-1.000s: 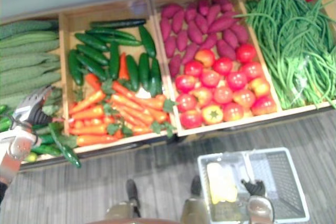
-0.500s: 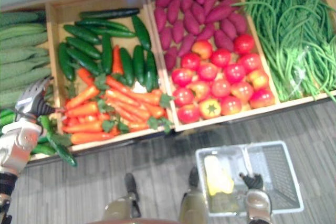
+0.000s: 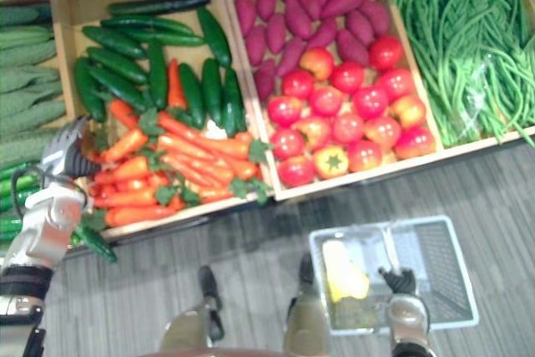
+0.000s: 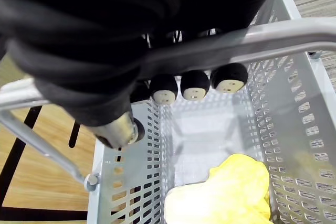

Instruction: Pick vegetable in the basket

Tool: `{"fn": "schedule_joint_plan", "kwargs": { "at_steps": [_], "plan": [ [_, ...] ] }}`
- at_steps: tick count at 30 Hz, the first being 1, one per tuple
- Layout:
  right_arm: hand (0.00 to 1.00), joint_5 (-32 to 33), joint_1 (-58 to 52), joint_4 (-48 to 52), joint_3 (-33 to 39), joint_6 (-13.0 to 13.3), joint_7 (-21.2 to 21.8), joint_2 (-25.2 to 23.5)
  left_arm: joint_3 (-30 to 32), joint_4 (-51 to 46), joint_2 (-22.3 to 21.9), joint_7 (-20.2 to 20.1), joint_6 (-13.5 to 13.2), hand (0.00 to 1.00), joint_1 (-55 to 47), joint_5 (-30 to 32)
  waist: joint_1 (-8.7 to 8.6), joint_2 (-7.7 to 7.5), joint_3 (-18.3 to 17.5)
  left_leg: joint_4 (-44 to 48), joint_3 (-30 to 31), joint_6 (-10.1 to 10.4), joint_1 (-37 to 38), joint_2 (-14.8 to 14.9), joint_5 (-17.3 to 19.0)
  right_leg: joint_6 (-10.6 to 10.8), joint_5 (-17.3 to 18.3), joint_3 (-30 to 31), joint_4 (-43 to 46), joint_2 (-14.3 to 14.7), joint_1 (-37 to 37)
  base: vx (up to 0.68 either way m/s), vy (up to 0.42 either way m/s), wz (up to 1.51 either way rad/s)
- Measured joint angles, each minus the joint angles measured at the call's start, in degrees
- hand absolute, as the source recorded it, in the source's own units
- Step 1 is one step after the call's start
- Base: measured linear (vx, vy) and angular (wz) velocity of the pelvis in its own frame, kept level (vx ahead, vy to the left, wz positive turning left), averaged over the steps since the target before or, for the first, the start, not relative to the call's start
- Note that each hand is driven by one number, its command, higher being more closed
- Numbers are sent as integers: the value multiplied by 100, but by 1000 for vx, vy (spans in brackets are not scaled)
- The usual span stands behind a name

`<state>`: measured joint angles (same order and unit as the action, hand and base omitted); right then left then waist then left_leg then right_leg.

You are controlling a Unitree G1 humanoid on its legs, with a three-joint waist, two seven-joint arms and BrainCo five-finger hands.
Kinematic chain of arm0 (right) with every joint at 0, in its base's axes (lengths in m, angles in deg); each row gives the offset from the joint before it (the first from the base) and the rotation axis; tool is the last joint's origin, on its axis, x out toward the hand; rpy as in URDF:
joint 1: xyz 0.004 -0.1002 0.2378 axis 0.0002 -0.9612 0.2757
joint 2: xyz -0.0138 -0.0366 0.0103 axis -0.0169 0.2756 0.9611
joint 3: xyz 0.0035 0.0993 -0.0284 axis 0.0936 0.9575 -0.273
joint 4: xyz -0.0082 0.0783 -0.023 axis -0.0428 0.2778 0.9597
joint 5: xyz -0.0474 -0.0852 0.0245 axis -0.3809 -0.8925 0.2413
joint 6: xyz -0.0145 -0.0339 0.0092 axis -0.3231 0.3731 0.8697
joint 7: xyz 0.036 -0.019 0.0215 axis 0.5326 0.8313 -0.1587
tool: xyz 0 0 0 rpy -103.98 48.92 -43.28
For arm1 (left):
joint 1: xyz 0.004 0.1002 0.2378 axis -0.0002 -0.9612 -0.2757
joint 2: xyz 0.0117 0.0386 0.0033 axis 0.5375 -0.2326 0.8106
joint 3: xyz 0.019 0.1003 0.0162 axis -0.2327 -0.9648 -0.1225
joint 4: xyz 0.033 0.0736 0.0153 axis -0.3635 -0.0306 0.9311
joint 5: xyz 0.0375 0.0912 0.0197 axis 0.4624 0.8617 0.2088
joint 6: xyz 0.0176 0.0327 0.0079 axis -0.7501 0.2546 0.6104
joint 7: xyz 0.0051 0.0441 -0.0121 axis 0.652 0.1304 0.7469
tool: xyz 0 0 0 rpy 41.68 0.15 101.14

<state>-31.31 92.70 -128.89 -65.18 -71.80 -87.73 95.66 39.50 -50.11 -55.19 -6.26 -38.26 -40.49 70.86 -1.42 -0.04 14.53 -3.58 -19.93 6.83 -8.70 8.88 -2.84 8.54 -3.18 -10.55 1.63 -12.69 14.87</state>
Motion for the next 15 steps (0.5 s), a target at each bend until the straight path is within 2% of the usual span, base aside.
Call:
{"fn": "schedule_joint_plan", "kwargs": {
  "at_steps": [3, 15],
  "plan": [
    [100, 0, 39, 1, -48, 0, -9, -10, -2, 74, -138, 39, 43, 0, 65, 0, 3, -6, 55, -1, -5, 0, -13, 0, 0, 2, -3, 8, -4, 2, 18, 4, -3, -1],
    [100, 0, 80, 114, -141, 6, -43, -92, 0, 113, -139, 96, 166, 0, 140, 3, 4, -85, 116, -9, -41, -2, -65, 0, 6, 1, -6, 55, -5, 6, 103, 7, -3, -2]
  ]
}}
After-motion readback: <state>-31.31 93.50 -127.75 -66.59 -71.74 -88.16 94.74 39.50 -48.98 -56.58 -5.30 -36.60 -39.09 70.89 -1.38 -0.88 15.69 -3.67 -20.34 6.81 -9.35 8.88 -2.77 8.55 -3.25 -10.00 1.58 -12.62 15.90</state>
